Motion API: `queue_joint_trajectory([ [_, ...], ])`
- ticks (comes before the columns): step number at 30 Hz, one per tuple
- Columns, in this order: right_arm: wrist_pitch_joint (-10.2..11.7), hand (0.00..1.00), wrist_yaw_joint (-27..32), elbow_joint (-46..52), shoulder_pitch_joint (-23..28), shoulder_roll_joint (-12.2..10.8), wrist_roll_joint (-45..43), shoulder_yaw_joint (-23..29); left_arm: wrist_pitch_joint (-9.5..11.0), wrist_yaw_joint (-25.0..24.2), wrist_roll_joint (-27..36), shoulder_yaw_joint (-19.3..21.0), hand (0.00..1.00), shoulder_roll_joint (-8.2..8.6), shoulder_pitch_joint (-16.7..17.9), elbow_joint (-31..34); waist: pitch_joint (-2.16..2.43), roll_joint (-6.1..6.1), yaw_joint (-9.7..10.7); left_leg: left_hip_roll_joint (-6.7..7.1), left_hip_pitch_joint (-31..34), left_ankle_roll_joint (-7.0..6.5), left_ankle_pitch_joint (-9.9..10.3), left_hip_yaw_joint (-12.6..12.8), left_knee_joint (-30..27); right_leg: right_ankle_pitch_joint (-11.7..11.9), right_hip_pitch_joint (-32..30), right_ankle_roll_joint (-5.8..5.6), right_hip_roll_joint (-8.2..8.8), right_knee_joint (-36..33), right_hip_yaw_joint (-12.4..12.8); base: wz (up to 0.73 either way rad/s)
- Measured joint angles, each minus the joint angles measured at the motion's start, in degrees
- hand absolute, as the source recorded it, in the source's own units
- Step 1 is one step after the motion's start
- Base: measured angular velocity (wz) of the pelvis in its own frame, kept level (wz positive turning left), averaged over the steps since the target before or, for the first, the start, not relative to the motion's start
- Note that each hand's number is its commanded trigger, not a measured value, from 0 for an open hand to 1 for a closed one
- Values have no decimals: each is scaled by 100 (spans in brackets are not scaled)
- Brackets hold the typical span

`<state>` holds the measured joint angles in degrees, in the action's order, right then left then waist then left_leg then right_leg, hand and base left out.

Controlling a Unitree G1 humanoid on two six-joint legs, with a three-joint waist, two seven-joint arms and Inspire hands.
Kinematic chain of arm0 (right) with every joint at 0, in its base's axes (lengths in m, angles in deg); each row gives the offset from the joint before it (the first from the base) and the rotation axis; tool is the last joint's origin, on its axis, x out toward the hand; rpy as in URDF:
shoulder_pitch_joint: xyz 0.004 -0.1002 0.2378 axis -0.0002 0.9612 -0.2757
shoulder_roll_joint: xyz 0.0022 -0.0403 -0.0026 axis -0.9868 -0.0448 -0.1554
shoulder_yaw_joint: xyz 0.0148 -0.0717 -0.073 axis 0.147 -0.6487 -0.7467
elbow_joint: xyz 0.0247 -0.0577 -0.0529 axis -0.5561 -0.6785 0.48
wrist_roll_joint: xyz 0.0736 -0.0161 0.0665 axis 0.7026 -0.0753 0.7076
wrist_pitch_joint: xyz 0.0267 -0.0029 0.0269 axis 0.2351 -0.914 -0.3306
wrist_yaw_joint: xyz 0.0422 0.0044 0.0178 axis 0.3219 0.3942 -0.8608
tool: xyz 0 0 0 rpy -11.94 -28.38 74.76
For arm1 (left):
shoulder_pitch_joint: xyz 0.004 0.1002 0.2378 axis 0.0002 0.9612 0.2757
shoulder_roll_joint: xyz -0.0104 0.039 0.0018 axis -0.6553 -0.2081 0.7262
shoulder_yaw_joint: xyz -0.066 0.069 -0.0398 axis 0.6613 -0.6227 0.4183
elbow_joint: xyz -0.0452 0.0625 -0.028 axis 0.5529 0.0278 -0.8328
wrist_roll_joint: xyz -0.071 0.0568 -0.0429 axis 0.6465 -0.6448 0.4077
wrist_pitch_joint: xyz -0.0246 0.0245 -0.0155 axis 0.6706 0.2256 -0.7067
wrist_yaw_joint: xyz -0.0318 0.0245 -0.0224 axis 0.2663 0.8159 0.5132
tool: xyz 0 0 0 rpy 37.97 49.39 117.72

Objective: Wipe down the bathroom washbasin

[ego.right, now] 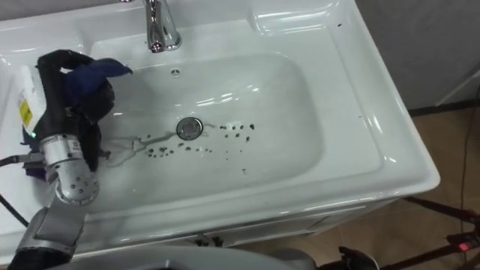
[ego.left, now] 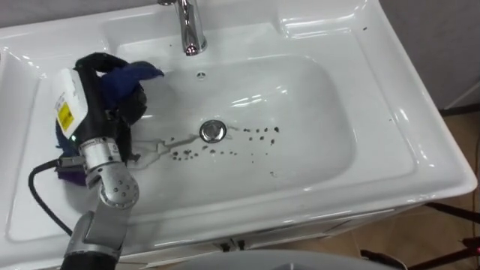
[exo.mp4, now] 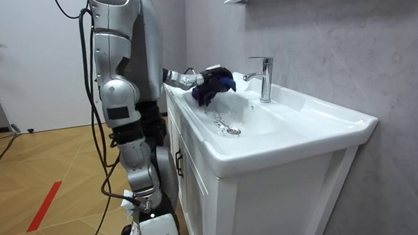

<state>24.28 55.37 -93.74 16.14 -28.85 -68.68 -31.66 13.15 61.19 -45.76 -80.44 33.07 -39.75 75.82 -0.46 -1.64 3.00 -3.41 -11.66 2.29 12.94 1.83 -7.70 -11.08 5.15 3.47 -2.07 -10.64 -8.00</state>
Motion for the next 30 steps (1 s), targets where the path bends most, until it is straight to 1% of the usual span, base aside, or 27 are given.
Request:
queue_joint_trajectory([
  [1,-2,0,-17,0,1,17,4,-26,-59,-71,0,-60,100,-1,0,-10,-1,-2,-2,0,13,0,0,20,0,0,-16,1,0,-2,3,0],
  [2,-4,0,-33,-4,1,29,4,-39,-70,-96,-1,-96,100,-1,1,-9,-3,-6,-2,0,19,0,0,57,-1,0,-22,1,1,-3,5,0],
  [9,-13,0,-31,-35,52,45,-18,-81,-82,-198,-1,-95,100,-27,1,-8,0,-9,7,-4,12,0,0,115,-2,0,-17,0,1,-3,9,0],
  [12,-52,0,-28,-16,55,45,-26,-89,-126,-284,-2,-95,100,-27,0,-49,4,-8,74,-5,6,0,0,110,-2,1,-3,0,3,-1,6,0],
  [15,-81,0,-26,-8,38,45,-31,-91,-166,-301,-34,-95,100,-25,-29,-374,14,-31,162,-5,-5,0,0,113,-2,2,0,0,2,-1,16,-3],
  [17,-94,0,-15,-8,14,44,-30,-91,-254,-405,-36,-112,100,-21,-30,-666,14,-52,250,-6,-4,0,0,113,-4,4,-6,2,-1,-3,17,0],
  [19,-130,0,-4,-19,2,44,-29,-91,-310,-501,-36,-152,100,-21,-30,-723,13,-60,291,-7,-1,0,0,114,-3,4,-14,3,-2,-8,16,0],
  [22,-137,0,20,-62,-2,44,-30,-94,-318,-548,-44,-165,100,-22,-36,-733,12,-78,303,-7,7,0,0,121,-4,5,-32,4,2,-23,15,0],
  [25,-211,0,51,-80,-3,48,-36,-137,-327,-558,-46,-167,100,-24,-68,-834,10,-96,305,-7,6,0,0,123,-5,5,-33,4,1,-28,15,0],
  [26,-244,0,53,-88,-3,47,-36,-147,-327,-571,-46,-172,100,-24,-88,-889,10,-97,305,-7,6,0,0,124,-5,5,-32,4,0,-29,15,0],
  [30,-248,0,87,-89,0,47,-59,-146,-324,-589,-46,-185,100,-22,-95,-1183,7,-101,301,-11,5,0,0,134,-4,5,-30,5,-5,-23,12,0],
])
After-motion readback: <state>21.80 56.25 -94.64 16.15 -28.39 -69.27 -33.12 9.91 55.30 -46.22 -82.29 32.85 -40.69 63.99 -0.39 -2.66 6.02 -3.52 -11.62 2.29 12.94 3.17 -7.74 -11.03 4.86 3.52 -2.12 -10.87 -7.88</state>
